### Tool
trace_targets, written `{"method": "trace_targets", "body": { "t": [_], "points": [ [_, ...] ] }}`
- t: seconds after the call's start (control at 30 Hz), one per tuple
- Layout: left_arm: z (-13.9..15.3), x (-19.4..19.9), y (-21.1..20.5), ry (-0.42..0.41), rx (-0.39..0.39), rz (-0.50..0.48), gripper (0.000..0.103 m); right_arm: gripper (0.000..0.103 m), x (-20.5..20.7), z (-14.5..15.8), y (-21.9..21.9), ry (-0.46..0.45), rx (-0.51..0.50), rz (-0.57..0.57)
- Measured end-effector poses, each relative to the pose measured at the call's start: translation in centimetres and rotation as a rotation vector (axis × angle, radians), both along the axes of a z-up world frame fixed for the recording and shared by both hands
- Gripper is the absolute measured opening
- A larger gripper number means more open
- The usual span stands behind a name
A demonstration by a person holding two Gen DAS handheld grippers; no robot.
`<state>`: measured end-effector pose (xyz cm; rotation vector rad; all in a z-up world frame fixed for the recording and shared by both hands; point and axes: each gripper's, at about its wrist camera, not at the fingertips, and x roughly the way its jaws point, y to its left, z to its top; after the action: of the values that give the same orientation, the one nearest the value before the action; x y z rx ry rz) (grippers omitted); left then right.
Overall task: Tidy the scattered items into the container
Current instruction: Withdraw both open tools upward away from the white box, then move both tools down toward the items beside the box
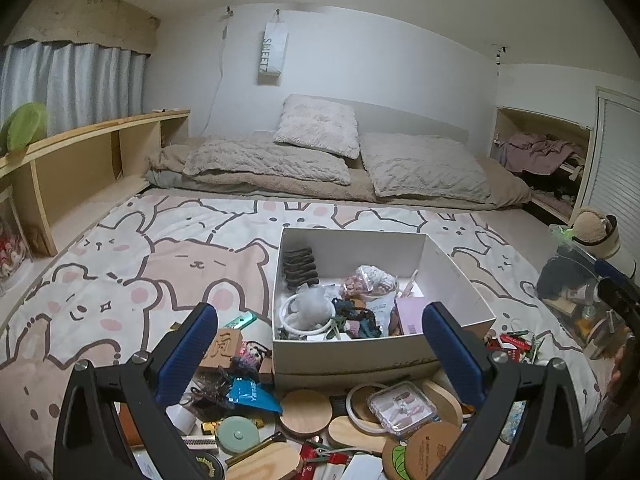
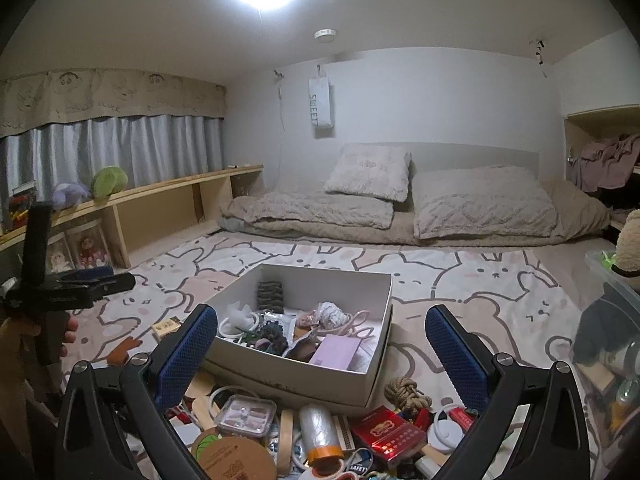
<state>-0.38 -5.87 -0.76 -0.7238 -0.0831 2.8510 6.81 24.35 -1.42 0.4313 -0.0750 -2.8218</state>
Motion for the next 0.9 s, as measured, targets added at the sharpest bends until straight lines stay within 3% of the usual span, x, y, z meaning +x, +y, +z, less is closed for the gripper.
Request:
{"method": "trace_targets", "body": {
  "t": [0.3, 0.5, 0.67, 0.9],
  "points": [
    [-0.5, 0.6, -0.2, -0.014, 0.009, 0.011, 0.103, 0.103, -0.1, -1.1, 1.2, -0.03, -0.031, 0.018],
    [-0.5, 1.3, -0.5, -0.003, 0.012, 0.025, 0.103, 0.103, 0.4, -1.5, 2.0, -0.028, 0.025, 0.008],
    [-1.5, 1.8, -1.1, -0.026, 0.021, 0.043, 0.103, 0.103, 1.2, -2.1, 3.8, -0.041, 0.014, -0.022],
    [-3.6, 3.0, -1.6, -0.064, -0.025, 0.069, 0.103, 0.103, 1.6, -4.3, 6.6, -0.11, -0.002, -0.095]
  ]
}}
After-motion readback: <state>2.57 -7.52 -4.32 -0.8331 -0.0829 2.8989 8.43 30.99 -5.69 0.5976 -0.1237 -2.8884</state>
